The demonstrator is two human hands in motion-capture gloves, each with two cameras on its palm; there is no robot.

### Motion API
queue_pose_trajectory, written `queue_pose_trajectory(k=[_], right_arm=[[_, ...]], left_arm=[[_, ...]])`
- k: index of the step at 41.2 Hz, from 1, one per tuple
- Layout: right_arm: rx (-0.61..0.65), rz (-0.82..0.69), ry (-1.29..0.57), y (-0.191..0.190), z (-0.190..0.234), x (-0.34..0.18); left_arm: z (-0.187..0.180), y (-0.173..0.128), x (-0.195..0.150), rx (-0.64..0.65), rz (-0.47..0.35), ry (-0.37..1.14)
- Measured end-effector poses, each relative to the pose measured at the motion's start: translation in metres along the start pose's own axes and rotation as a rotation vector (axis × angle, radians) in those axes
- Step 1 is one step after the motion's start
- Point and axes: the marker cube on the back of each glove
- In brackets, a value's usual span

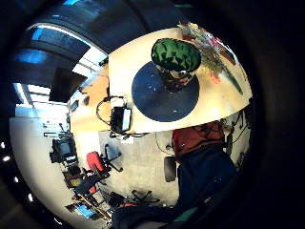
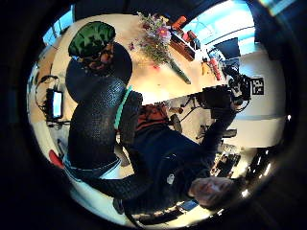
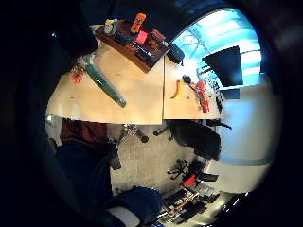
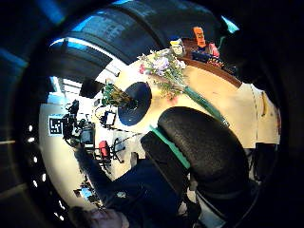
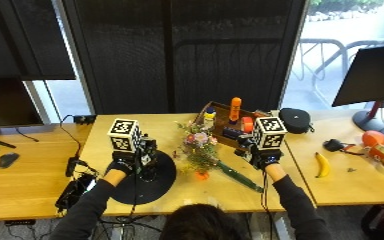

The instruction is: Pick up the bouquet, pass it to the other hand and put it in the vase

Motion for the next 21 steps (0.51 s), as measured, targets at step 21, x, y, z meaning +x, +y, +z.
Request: queue_pose_trajectory(k=[21], right_arm=[[-0.113,0.359,-0.091,-0.05,-0.003,0.033]], left_arm=[[0.013,0.003,0.03,0.003,0.12,0.007]])
